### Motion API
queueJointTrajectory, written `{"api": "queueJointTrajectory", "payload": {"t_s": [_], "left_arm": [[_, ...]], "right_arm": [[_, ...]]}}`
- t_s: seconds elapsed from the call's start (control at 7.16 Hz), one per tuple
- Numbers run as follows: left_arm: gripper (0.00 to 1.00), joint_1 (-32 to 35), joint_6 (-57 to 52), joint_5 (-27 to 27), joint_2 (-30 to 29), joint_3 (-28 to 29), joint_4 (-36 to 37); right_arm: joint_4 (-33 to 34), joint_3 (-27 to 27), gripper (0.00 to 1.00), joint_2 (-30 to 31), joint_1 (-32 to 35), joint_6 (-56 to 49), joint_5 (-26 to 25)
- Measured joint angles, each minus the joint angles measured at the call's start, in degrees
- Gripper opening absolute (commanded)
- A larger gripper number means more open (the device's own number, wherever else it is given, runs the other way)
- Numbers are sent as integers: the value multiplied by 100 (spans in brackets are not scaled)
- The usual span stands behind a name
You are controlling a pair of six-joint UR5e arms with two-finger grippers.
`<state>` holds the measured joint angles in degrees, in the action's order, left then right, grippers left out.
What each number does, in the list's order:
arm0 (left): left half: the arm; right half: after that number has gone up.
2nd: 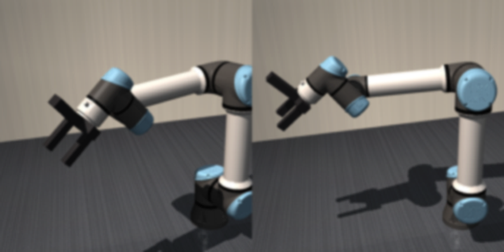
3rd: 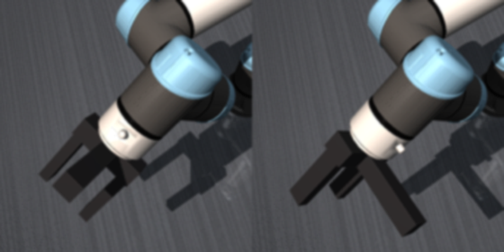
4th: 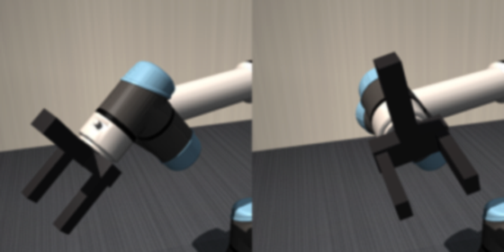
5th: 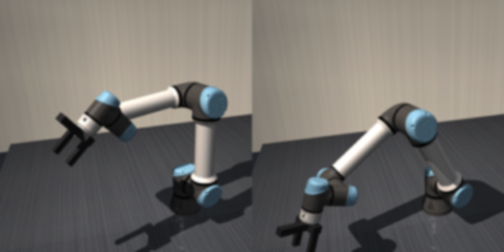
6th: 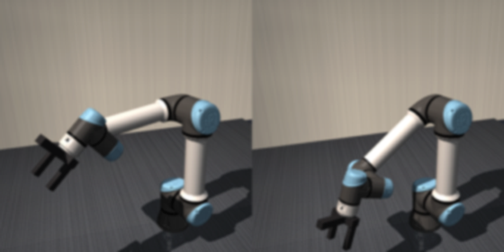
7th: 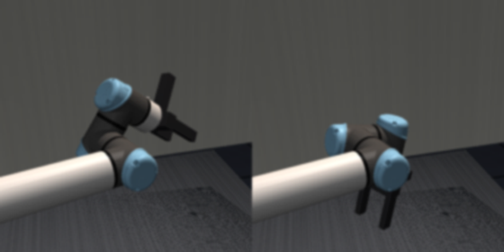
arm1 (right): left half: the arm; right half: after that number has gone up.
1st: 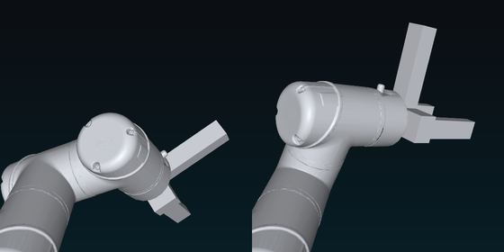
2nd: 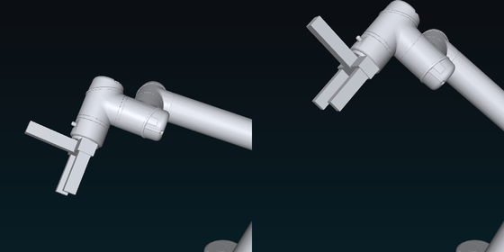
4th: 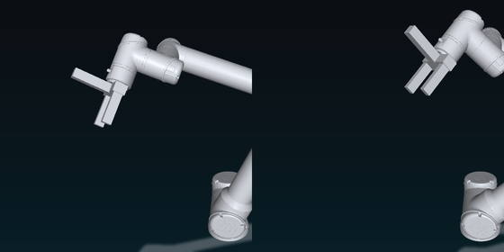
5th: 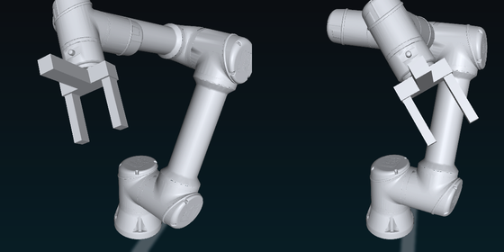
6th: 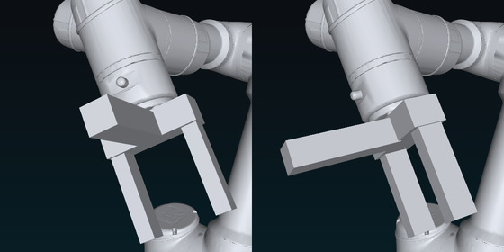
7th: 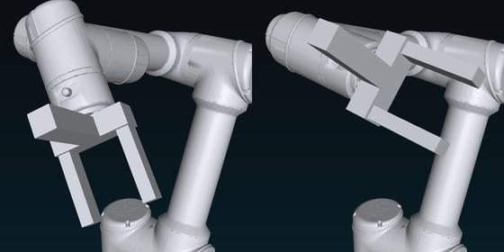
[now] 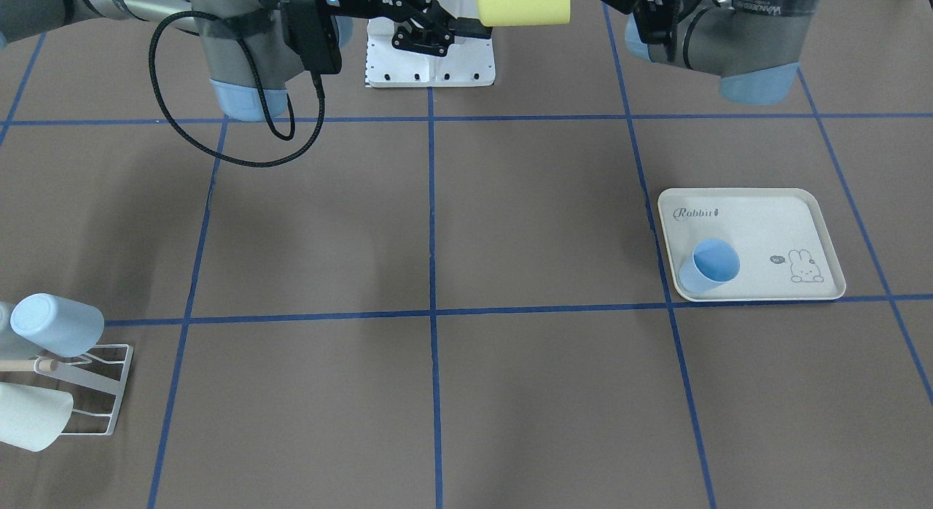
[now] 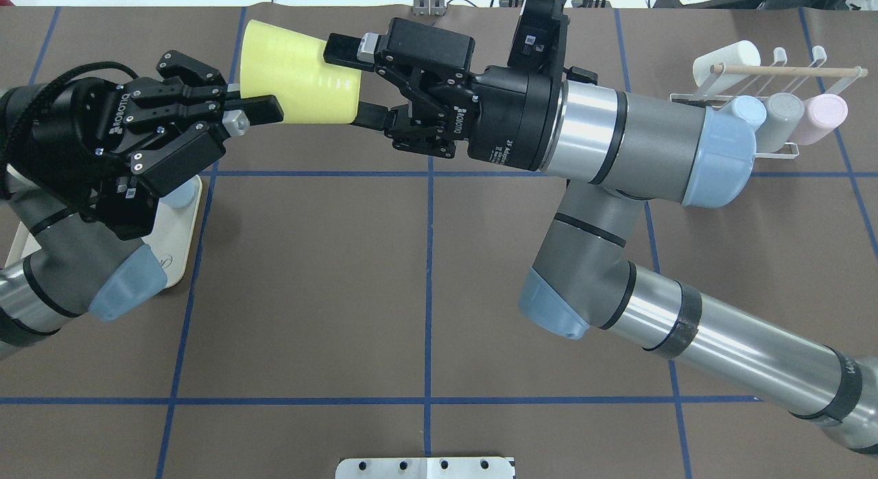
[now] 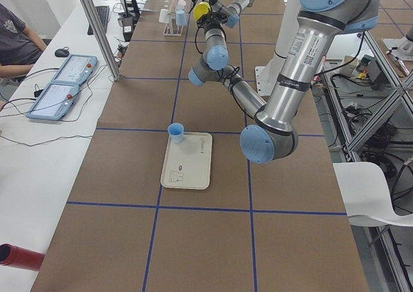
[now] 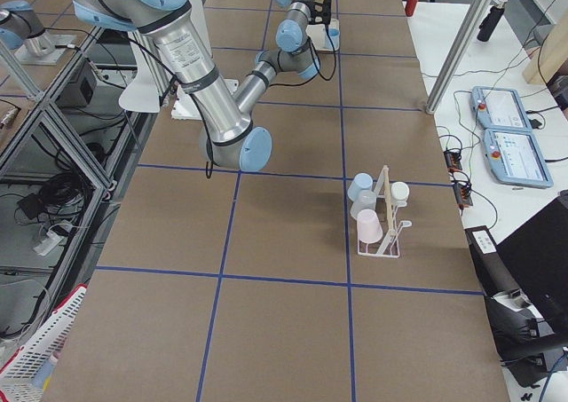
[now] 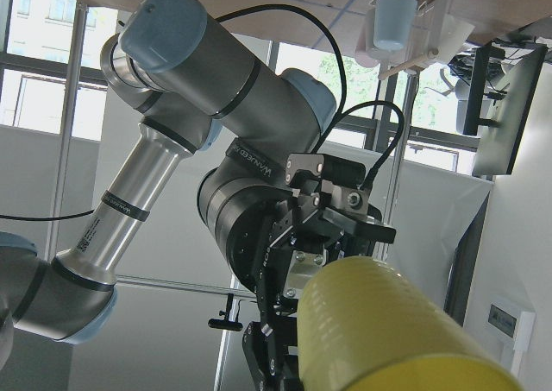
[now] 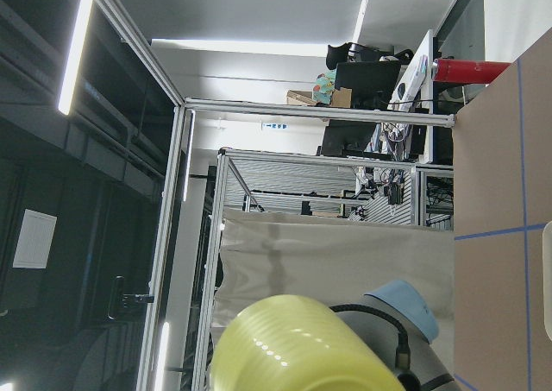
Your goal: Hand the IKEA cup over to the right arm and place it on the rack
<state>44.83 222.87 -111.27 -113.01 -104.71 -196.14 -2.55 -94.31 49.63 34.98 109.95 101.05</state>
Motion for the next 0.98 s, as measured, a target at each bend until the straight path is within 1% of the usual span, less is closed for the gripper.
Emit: {"api": "queueJointTrajectory", "payload": {"t_s": [0.56, 0.7, 0.84, 0.98], "left_arm": [[0, -35, -14, 4, 24, -63, 10], [0, -47, -20, 7, 25, -62, 12], [0, -56, -30, 8, 25, -60, 12], [0, -62, -44, 7, 25, -59, 6]], "right_arm": [[-8, 0, 94, -25, -58, 0, -42], [-8, 0, 85, -29, -65, 0, -44], [-9, 0, 67, -31, -68, 0, -48], [-9, 0, 40, -32, -70, 0, -52]]}}
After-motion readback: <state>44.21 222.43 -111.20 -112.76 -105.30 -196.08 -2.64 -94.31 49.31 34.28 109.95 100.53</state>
